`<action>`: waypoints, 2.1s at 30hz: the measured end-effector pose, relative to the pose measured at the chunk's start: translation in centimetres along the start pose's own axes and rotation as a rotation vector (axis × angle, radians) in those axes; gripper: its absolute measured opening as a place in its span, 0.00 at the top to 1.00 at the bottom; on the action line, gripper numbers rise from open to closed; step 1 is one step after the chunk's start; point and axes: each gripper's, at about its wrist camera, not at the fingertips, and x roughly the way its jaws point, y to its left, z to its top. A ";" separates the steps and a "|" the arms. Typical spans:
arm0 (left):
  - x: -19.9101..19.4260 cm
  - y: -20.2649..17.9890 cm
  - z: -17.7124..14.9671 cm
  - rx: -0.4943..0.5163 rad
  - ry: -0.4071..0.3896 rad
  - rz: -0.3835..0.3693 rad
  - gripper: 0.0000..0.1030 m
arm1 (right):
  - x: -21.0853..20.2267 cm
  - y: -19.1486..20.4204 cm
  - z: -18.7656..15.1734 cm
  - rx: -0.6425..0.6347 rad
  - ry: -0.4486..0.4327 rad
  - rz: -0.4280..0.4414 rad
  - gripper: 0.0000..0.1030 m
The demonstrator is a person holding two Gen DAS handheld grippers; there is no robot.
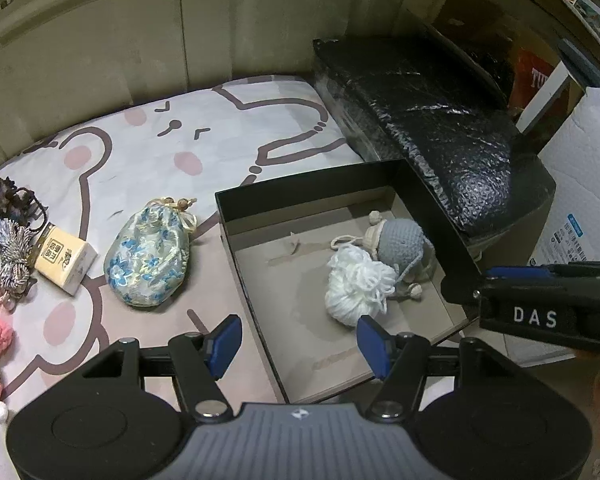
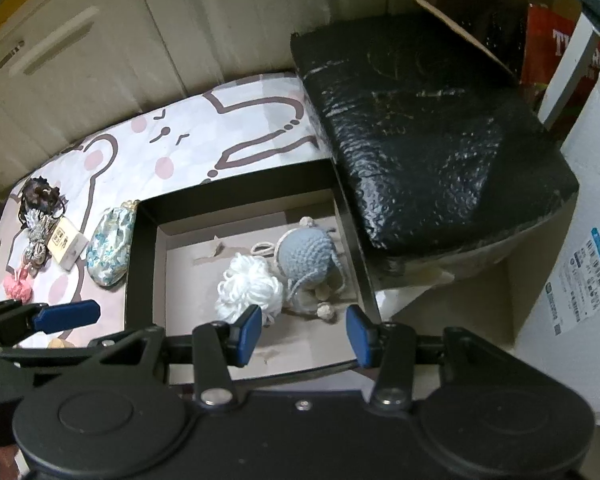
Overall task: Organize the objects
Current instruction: 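Open both grippers and release the toys inside the box, then withdraw both grippers from the box toward the remaining items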
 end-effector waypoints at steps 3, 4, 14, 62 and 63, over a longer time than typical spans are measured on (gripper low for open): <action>-0.4 0.2 -0.1 -0.010 -0.006 0.003 0.35 | -0.4 0.1 -0.1 -0.007 -0.010 -0.009 0.53; -0.5 0.2 -0.1 -0.013 -0.008 0.005 0.35 | -0.6 0.0 -0.2 -0.009 -0.014 -0.016 0.52; -1.9 0.7 -0.2 -0.044 -0.034 0.018 0.19 | -2.4 -0.4 -0.8 -0.012 -0.064 -0.083 0.23; -6.0 3.5 -2.6 -0.087 -0.124 0.157 0.00 | -6.3 -1.3 -3.5 0.015 -0.185 -0.149 0.00; -6.1 3.9 -2.7 -0.095 -0.127 0.165 0.00 | -6.3 -1.0 -3.5 0.014 -0.189 -0.145 0.00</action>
